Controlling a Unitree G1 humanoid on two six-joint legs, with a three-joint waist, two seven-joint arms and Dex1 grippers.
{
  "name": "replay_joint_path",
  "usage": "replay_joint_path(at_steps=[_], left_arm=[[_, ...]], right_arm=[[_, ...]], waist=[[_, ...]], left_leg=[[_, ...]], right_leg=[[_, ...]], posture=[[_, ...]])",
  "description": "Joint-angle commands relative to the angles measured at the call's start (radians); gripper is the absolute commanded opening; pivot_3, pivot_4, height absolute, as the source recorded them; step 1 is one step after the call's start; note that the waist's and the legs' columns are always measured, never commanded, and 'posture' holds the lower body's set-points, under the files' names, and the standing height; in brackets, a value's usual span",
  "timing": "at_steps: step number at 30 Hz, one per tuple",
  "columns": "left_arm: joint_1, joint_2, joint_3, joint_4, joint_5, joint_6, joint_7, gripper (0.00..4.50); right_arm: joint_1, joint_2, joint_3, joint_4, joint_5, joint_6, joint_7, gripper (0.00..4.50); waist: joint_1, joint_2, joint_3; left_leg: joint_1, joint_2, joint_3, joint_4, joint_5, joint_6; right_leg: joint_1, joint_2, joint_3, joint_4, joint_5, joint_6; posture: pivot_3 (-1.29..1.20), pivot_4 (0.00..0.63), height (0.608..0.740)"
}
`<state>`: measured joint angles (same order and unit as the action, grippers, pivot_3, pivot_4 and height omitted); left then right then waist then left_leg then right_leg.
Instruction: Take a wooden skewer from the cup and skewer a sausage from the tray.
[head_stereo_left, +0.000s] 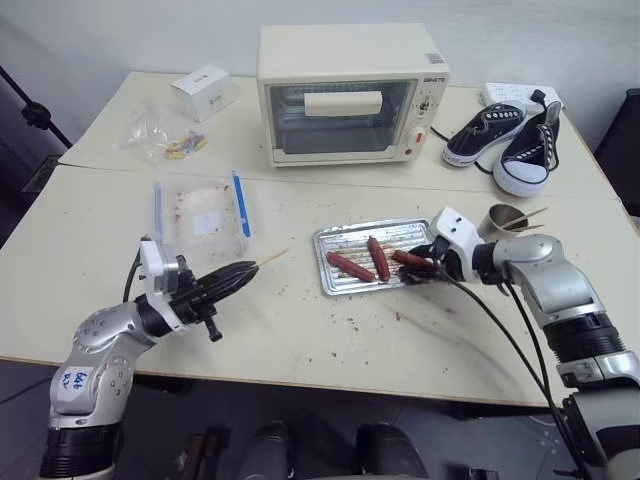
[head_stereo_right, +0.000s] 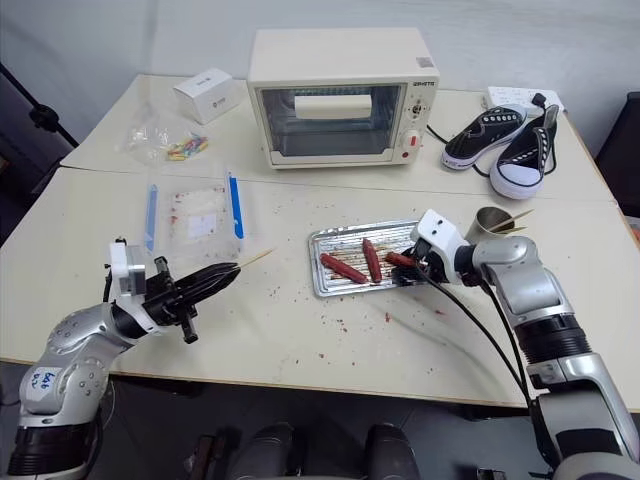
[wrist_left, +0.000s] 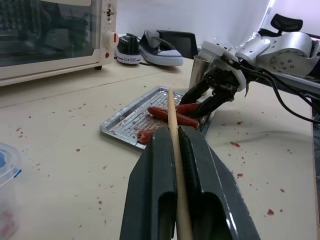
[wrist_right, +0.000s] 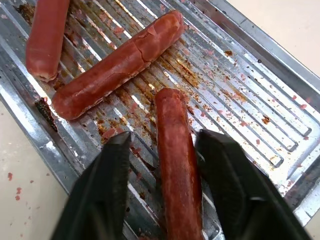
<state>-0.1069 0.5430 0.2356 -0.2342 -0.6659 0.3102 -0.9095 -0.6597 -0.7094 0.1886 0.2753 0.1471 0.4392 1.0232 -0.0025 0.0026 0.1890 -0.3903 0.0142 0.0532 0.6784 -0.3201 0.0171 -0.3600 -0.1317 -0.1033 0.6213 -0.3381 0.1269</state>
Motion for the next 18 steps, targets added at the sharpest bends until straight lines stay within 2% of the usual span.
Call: replay_joint_path(at_steps=[1,18], left_arm=[[-0.007,-0.003,0.006,-0.022,-0.020,-0.004,-0.006,0.00],[-0.015,-0.011,0.003,-0.005,-0.013,-0.012,-0.015,0.00]], right_arm=[[0.008,0.004,-0.027,-0.019,0.002,-0.003,-0.004,1.14],[0.009,0.002,-0.032,0.007,0.000,-0.017,0.003,1.14]], waist=[[0.000,0.000,0.000],[0.000,0.000,0.000]], left_leg=[[0.000,0.000,0.000,0.000,0.000,0.000],[0.000,0.000,0.000,0.000,0.000,0.000]], right_leg=[[0.000,0.000,0.000,0.000,0.000,0.000],[0.000,0.000,0.000,0.000,0.000,0.000]], posture=[[0.00,0.150,0.740],[0.00,0.150,0.740]])
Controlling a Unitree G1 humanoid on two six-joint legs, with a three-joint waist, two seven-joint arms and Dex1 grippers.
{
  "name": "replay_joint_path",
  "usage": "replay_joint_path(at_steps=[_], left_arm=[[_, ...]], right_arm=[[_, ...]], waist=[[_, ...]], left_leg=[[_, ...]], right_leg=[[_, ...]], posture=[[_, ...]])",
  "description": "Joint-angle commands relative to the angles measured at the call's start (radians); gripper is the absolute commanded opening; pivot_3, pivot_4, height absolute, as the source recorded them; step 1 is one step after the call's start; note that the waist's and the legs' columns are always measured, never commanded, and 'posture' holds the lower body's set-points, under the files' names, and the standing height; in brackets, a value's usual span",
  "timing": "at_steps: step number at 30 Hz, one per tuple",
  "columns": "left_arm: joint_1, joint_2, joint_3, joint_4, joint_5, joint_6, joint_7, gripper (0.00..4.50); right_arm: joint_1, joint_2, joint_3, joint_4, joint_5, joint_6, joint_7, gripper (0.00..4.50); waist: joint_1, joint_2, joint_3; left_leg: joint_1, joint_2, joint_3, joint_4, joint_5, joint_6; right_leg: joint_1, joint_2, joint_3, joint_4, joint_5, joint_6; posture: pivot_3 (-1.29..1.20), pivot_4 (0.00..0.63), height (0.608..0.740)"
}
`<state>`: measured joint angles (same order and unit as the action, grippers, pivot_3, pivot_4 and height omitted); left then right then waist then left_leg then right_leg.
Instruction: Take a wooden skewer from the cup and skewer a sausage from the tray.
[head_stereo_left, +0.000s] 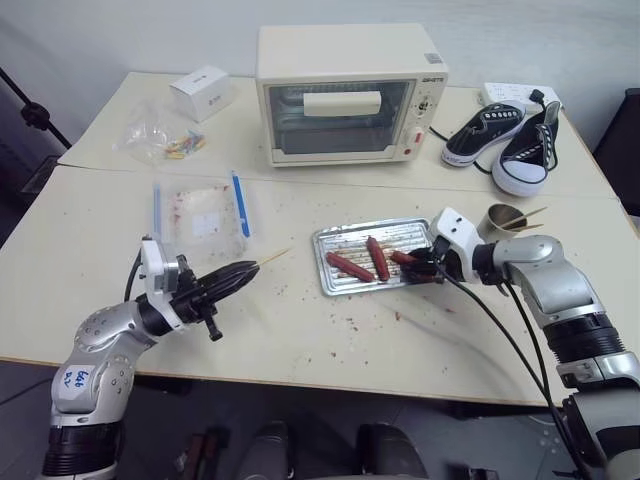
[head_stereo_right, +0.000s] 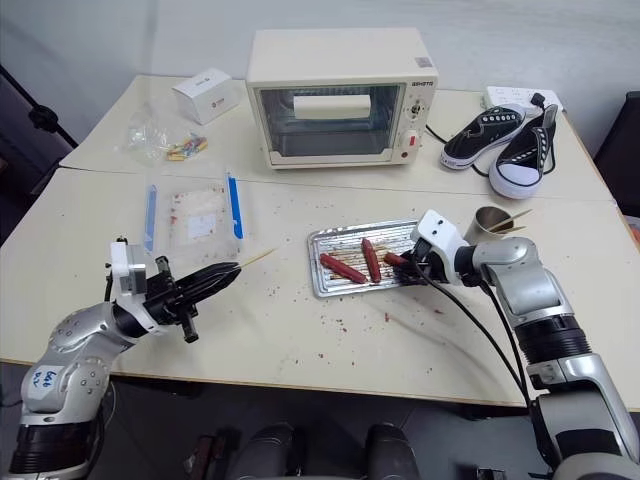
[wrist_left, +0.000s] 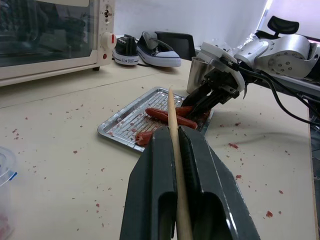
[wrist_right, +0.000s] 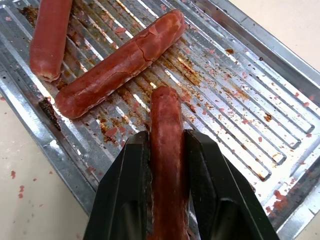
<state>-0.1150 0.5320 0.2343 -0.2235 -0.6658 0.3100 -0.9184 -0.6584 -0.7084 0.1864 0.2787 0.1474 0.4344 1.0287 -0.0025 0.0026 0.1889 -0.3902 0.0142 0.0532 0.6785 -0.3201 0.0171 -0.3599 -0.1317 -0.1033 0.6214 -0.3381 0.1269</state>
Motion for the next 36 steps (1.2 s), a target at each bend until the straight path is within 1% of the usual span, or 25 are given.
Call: replay_joint_path(at_steps=[1,7,13,26,29,30,31,36], left_arm=[[-0.007,-0.001,0.005,-0.016,-0.013,-0.011,-0.007,0.00],[-0.008,0.000,0.009,-0.012,-0.012,-0.012,-0.008,0.00],[-0.009,-0.001,0.010,-0.011,-0.013,-0.012,-0.006,0.00],[-0.003,-0.006,0.011,-0.013,-0.011,-0.015,-0.003,0.00],[-0.003,-0.006,0.012,-0.013,-0.011,-0.016,-0.003,0.00],[-0.003,-0.006,0.012,-0.013,-0.012,-0.016,-0.003,0.00],[-0.004,-0.006,0.012,-0.012,-0.011,-0.016,-0.004,0.00],[-0.005,-0.005,0.013,-0.011,-0.011,-0.019,-0.006,0.00]], right_arm=[[0.006,0.002,-0.033,0.005,0.004,-0.011,-0.001,1.14],[0.012,-0.007,-0.030,0.005,0.012,0.001,0.026,1.14],[0.007,0.010,-0.047,0.024,0.008,-0.008,-0.001,1.14],[0.006,0.021,-0.052,0.049,0.002,-0.017,0.013,1.14],[0.011,0.022,-0.051,0.045,0.003,-0.017,0.016,0.59],[0.011,0.022,-0.051,0.045,0.001,-0.021,0.014,0.22],[0.011,0.024,-0.054,0.047,0.001,-0.023,0.008,0.07],[0.012,0.011,-0.064,0.021,0.014,-0.019,0.024,0.07]], waist=[[0.000,0.000,0.000],[0.000,0.000,0.000],[0.000,0.000,0.000],[0.000,0.000,0.000],[0.000,0.000,0.000],[0.000,0.000,0.000],[0.000,0.000,0.000],[0.000,0.000,0.000]], left_leg=[[0.000,0.000,0.000,0.000,0.000,0.000],[0.000,0.000,0.000,0.000,0.000,0.000],[0.000,0.000,0.000,0.000,0.000,0.000],[0.000,0.000,0.000,0.000,0.000,0.000],[0.000,0.000,0.000,0.000,0.000,0.000],[0.000,0.000,0.000,0.000,0.000,0.000],[0.000,0.000,0.000,0.000,0.000,0.000],[0.000,0.000,0.000,0.000,0.000,0.000]], right_leg=[[0.000,0.000,0.000,0.000,0.000,0.000],[0.000,0.000,0.000,0.000,0.000,0.000],[0.000,0.000,0.000,0.000,0.000,0.000],[0.000,0.000,0.000,0.000,0.000,0.000],[0.000,0.000,0.000,0.000,0.000,0.000],[0.000,0.000,0.000,0.000,0.000,0.000],[0.000,0.000,0.000,0.000,0.000,0.000],[0.000,0.000,0.000,0.000,0.000,0.000]], posture=[[0.00,0.150,0.740],[0.00,0.150,0.740],[0.00,0.150,0.740],[0.00,0.150,0.740],[0.00,0.150,0.740],[0.00,0.150,0.740],[0.00,0.150,0.740],[0.00,0.150,0.740]])
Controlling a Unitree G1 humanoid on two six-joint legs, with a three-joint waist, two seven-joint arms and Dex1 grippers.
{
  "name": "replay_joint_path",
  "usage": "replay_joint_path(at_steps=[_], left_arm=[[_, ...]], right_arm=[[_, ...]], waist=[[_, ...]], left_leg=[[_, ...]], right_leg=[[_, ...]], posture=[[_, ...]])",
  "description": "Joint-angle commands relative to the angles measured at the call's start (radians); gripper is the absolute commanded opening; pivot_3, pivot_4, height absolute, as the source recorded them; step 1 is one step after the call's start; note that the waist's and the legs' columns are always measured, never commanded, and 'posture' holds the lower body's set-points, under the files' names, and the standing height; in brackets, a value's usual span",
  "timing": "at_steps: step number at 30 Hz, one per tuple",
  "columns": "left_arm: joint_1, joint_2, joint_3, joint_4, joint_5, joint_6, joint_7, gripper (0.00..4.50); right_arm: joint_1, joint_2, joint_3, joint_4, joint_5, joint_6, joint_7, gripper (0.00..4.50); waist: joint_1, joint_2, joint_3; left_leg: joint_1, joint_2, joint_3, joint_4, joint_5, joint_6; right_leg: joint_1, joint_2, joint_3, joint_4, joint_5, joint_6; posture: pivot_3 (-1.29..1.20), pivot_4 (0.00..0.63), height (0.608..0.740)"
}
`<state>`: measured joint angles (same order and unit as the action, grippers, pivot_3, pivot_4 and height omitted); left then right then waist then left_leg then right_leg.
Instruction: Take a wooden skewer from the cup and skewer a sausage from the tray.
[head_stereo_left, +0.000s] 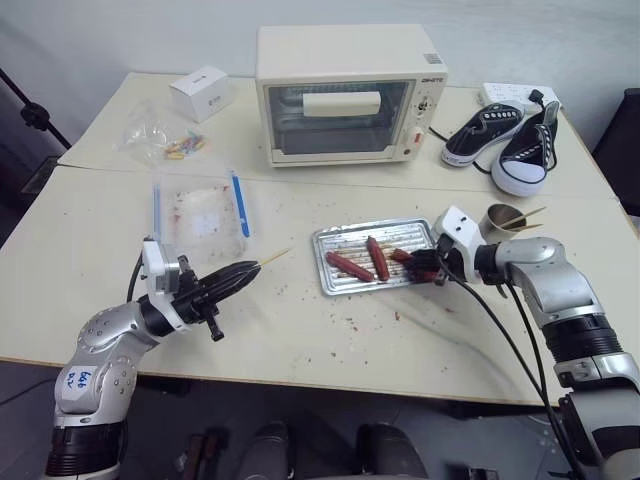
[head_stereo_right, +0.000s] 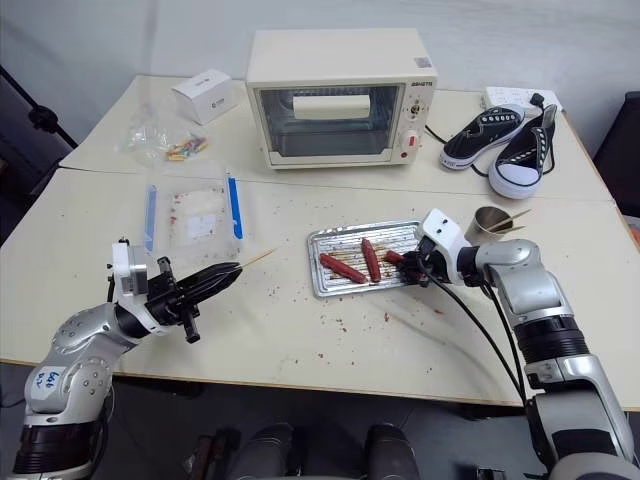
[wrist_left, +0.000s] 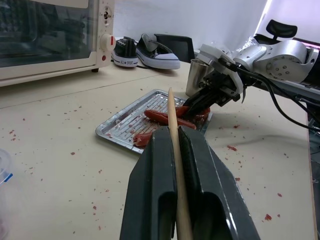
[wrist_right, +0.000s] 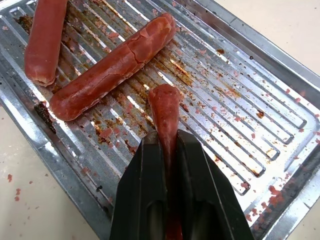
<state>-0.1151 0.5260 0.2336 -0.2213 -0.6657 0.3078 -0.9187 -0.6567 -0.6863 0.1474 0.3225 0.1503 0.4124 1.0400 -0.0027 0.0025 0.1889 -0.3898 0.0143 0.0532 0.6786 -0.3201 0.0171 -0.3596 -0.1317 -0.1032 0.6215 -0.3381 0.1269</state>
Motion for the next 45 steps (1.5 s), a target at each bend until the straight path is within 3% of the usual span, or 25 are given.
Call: replay_joint_path(at_steps=[1,8,14,23,45], left_arm=[[-0.005,0.001,0.014,-0.013,-0.011,-0.017,-0.005,0.00],[-0.034,0.067,0.013,-0.020,-0.012,-0.007,-0.072,0.00],[-0.111,0.177,-0.075,-0.015,0.009,0.011,-0.228,0.00],[-0.254,0.152,-0.205,0.018,0.042,0.029,-0.278,0.00],[-0.267,0.103,-0.237,0.000,0.042,0.043,-0.265,0.00]], right_arm=[[0.012,-0.017,-0.029,-0.034,0.016,0.006,0.020,0.07],[0.034,-0.132,-0.089,-0.227,0.165,-0.054,0.271,0.07],[0.052,-0.224,-0.063,-0.426,0.274,0.016,0.448,0.07],[-0.015,-0.194,-0.004,-0.567,0.307,0.187,0.385,0.07],[-0.046,-0.153,0.038,-0.602,0.314,0.267,0.319,0.07]], waist=[[0.000,0.000,0.000],[0.003,0.001,0.001],[0.002,0.001,0.001],[0.002,0.001,0.001],[0.002,0.001,0.001]], left_leg=[[0.000,0.000,0.000,0.000,0.000,0.000],[-0.001,0.000,0.000,0.000,0.000,0.000],[0.000,0.000,0.000,-0.001,0.000,0.000],[0.000,0.000,0.000,-0.001,0.000,0.000],[-0.001,0.000,0.000,0.000,0.000,0.000]], right_leg=[[0.000,0.000,0.000,0.000,0.000,0.000],[-0.001,0.000,0.000,-0.001,0.000,0.000],[0.000,0.000,0.000,-0.001,0.000,0.000],[0.000,0.000,0.000,-0.001,0.000,0.000],[0.000,0.000,0.000,-0.001,0.000,0.000]], posture=[[0.00,0.150,0.740],[0.00,0.150,0.740],[0.00,0.150,0.740],[0.00,0.150,0.740],[0.00,0.150,0.740]])
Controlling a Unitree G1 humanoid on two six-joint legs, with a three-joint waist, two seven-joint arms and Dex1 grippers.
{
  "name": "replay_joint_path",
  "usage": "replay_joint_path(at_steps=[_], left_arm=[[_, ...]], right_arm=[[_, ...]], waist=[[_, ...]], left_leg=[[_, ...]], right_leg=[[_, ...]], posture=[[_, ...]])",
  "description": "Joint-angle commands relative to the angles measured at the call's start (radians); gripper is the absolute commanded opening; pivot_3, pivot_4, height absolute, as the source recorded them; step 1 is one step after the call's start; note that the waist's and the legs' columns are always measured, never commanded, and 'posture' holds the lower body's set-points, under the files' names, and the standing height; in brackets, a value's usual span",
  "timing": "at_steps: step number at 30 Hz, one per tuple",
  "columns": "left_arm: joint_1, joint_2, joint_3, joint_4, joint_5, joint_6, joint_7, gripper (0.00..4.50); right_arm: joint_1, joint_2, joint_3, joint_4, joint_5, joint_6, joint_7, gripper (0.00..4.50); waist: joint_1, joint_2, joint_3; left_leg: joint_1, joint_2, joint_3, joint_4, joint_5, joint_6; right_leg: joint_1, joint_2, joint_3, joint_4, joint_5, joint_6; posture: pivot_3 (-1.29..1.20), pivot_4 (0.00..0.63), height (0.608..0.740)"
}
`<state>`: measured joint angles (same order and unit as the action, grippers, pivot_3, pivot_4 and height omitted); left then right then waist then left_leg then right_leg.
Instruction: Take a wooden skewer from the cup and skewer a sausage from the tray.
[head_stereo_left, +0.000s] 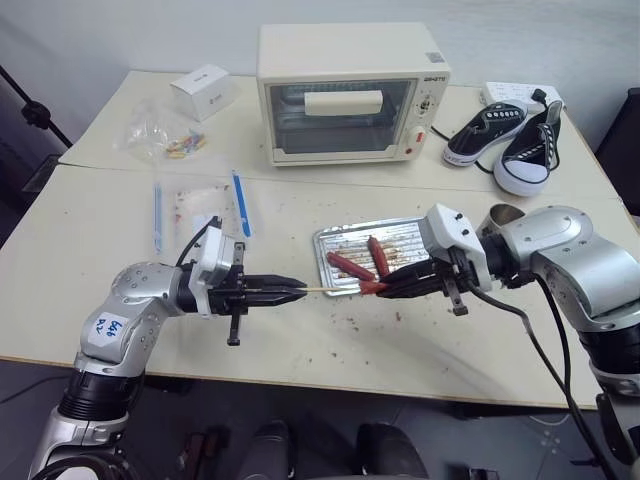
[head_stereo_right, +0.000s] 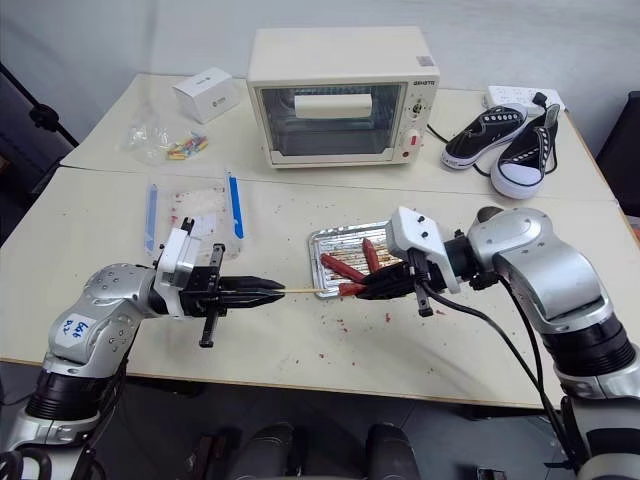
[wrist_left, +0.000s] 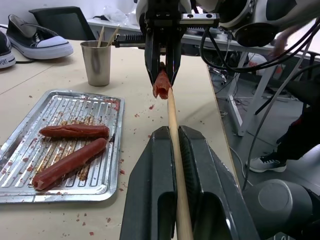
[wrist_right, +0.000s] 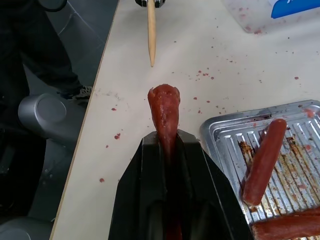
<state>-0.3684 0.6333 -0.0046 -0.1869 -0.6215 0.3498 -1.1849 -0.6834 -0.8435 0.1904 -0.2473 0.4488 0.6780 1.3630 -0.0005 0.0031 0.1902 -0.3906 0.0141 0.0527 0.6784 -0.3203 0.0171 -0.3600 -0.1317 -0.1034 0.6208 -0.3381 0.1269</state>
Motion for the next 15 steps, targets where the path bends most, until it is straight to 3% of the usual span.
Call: replay_joint_path(at_steps=[1,15], left_arm=[[-0.015,-0.004,0.001,-0.035,-0.004,0.002,0.002,0.00],[-0.036,-0.021,-0.012,-0.014,0.004,0.002,0.001,0.00]], right_arm=[[-0.019,0.005,-0.005,-0.033,0.016,0.002,-0.005,0.07],[-0.019,0.016,-0.003,-0.039,0.020,0.003,-0.012,0.07]], waist=[[0.000,0.000,0.000],[0.000,0.000,0.000]], left_leg=[[0.000,0.000,0.000,0.000,0.000,0.000],[0.000,0.000,0.000,0.000,0.000,0.000]], right_leg=[[0.000,0.000,0.000,0.000,0.000,0.000],[0.000,0.000,0.000,0.000,0.000,0.000]], posture=[[0.00,0.150,0.740],[0.00,0.150,0.740]])
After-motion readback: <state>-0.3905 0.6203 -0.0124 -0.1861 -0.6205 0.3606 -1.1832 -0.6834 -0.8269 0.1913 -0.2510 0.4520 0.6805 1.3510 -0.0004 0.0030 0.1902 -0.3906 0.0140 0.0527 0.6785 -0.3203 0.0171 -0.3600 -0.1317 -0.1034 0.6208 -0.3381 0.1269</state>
